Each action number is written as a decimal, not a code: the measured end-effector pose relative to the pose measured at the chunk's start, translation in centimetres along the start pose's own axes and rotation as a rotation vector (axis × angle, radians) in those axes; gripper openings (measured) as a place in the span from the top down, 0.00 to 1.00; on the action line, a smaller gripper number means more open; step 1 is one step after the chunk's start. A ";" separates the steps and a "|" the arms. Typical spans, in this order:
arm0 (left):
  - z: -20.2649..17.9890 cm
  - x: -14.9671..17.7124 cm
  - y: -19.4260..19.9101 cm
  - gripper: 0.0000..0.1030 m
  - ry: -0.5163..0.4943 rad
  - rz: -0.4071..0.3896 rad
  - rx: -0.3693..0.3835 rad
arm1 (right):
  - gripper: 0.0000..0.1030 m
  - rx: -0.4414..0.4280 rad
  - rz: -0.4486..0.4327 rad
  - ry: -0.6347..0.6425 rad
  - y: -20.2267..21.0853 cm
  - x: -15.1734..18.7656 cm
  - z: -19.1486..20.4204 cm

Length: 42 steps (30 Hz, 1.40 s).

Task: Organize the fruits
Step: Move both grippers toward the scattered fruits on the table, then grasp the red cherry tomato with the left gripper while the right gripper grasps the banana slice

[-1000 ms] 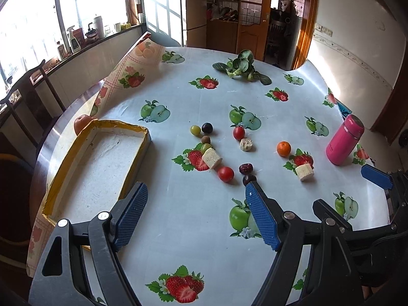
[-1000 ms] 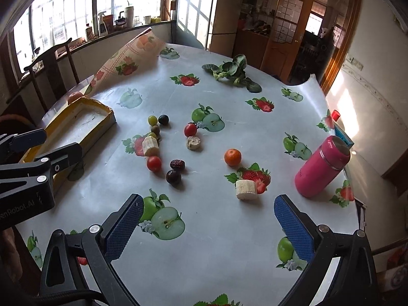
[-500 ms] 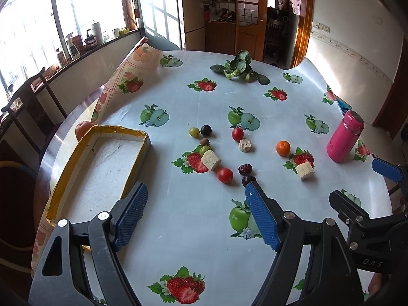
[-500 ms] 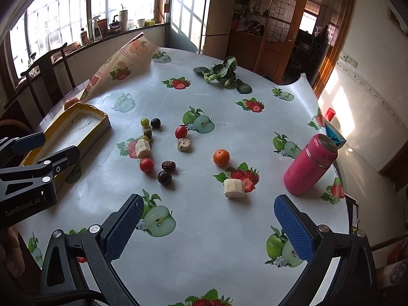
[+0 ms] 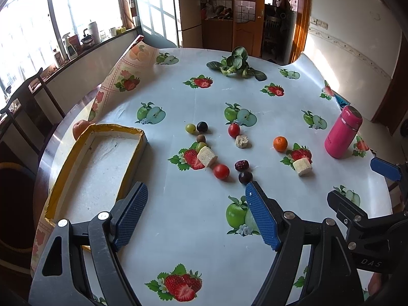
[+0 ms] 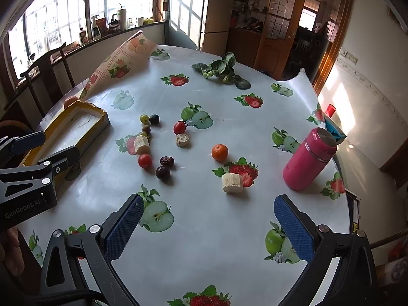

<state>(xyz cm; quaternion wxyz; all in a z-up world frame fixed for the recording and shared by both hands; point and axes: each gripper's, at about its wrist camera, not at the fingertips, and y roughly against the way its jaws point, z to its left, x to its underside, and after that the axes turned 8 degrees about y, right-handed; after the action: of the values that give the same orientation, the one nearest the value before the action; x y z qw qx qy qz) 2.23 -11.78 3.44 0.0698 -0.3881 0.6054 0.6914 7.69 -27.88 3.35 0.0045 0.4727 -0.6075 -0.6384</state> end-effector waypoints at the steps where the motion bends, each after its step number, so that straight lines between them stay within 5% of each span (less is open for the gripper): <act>1: 0.0 0.0 -0.1 0.23 0.000 0.002 -0.001 | 0.00 0.000 0.001 -0.001 0.0 0.1 -0.1; 19: 0.3 0.7 -2.6 0.23 0.017 0.073 0.010 | 0.00 -0.022 0.043 -0.004 -2.0 0.8 -0.3; 26: 2.3 2.3 -6.1 0.23 0.084 0.160 0.151 | 0.01 -0.081 0.056 -0.057 -4.2 1.7 -1.4; 34: 2.5 2.9 -11.3 0.23 0.126 0.253 0.214 | 0.19 -0.181 0.122 -0.177 -9.1 4.1 -4.0; 42: 0.4 0.5 -17.2 0.26 0.142 0.296 0.220 | 0.39 -0.185 0.159 -0.274 -13.8 4.7 -6.8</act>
<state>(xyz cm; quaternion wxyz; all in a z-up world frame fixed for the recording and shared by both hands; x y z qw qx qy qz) 11.45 -7.23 -10.31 -0.0338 -0.3327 0.7311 0.5947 17.12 -32.22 -8.95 0.0155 0.3295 -0.5764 -0.7476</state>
